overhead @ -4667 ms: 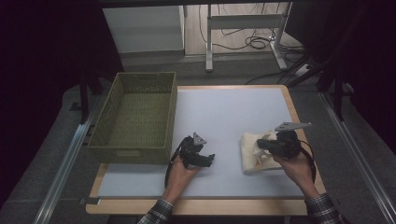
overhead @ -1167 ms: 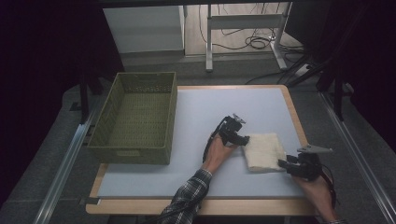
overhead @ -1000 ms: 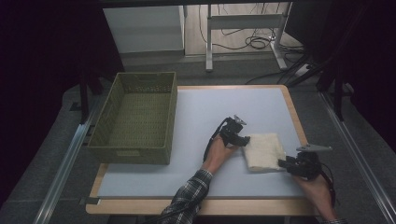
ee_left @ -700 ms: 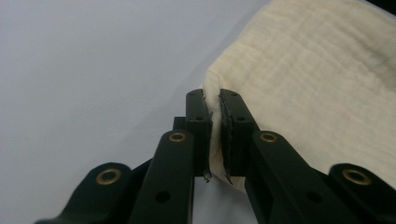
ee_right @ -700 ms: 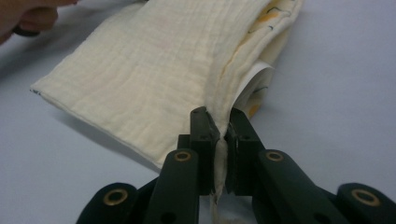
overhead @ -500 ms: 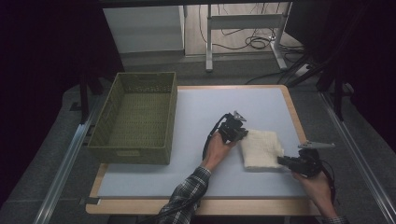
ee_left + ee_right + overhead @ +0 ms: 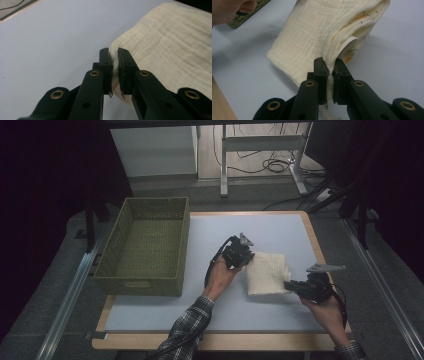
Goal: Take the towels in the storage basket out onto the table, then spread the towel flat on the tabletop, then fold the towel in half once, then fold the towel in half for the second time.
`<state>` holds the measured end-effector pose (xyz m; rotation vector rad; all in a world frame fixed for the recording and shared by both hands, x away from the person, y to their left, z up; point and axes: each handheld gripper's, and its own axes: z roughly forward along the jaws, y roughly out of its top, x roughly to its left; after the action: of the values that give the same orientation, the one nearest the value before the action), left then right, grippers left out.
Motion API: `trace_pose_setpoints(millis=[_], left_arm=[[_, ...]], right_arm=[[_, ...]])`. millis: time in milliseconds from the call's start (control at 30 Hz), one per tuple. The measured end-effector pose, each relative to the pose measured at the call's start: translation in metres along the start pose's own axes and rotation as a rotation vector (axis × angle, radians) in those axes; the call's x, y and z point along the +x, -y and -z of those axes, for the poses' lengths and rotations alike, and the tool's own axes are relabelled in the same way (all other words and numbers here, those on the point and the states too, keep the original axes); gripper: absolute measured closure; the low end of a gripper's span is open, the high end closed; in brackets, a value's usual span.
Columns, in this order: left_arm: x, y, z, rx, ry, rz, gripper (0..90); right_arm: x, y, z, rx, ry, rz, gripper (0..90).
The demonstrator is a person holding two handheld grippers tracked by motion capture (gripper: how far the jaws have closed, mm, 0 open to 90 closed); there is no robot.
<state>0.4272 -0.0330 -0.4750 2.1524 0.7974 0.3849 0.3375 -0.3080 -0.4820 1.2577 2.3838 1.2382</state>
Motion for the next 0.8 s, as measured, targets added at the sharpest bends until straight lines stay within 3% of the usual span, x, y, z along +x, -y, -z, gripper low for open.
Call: trace_pose_setpoints(millis=[500,800], left_arm=[[0.025,-0.001,0.031,0.010,-0.067,-0.002,82.6],[0.043,-0.003,0.055,0.016,-0.131,-0.004,82.4]], right_arm=[[0.019,-0.028,-0.019,-0.021,-0.038,0.042,82.8],[0.036,-0.053,-0.033,-0.038,-0.046,0.083,82.7]])
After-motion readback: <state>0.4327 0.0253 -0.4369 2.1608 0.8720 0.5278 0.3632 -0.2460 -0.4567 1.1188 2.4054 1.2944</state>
